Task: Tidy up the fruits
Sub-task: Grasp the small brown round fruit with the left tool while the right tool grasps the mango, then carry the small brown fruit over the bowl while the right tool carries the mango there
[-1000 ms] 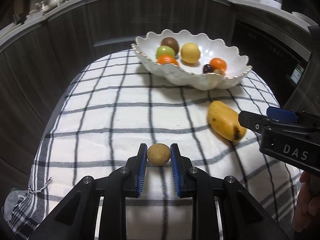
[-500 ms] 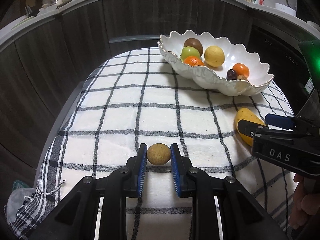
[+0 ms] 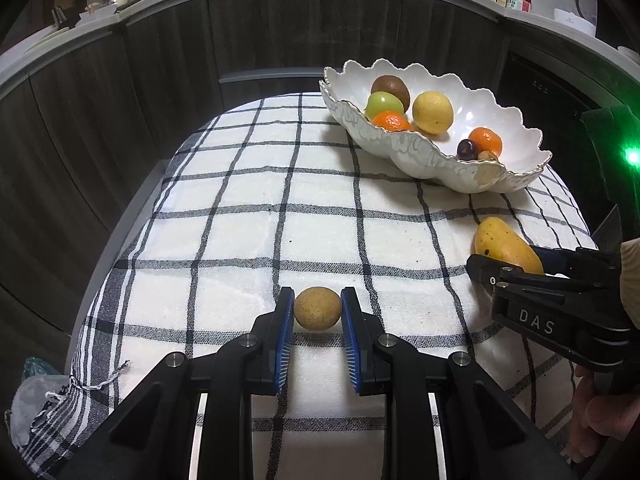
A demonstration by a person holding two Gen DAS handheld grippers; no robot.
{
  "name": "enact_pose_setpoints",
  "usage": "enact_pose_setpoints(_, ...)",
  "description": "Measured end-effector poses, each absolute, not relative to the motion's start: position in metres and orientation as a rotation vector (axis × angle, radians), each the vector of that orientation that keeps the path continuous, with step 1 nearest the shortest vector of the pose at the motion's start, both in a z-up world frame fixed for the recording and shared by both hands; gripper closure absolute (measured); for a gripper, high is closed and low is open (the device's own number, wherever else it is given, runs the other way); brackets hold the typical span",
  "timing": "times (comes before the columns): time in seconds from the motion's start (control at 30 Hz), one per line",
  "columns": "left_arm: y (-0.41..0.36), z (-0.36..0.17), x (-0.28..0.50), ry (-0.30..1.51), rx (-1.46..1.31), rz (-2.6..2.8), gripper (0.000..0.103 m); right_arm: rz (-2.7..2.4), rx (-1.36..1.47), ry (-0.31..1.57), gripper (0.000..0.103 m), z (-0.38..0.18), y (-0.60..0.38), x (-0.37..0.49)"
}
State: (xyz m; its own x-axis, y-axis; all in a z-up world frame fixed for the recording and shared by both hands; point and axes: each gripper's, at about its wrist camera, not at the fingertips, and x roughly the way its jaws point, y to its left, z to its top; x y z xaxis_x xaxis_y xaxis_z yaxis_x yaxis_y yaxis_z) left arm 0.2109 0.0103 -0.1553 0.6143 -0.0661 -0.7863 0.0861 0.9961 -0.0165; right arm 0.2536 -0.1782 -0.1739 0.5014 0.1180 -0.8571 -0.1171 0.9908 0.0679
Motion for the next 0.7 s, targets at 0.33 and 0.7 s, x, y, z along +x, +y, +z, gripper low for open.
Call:
enact_pose_setpoints(0.33,0.004,-0.15,0.208,0.893,0.015,-0.116,0.079,0.131,0.027,0.997,0.053,-0.157,-0.188,0.243)
enact_pose_setpoints(0.7,-0.019,-0.127,0.209,0.863,0.02,-0.174,0.079,0.13,0.059,0.932,0.053,-0.122,-0.209,0.236)
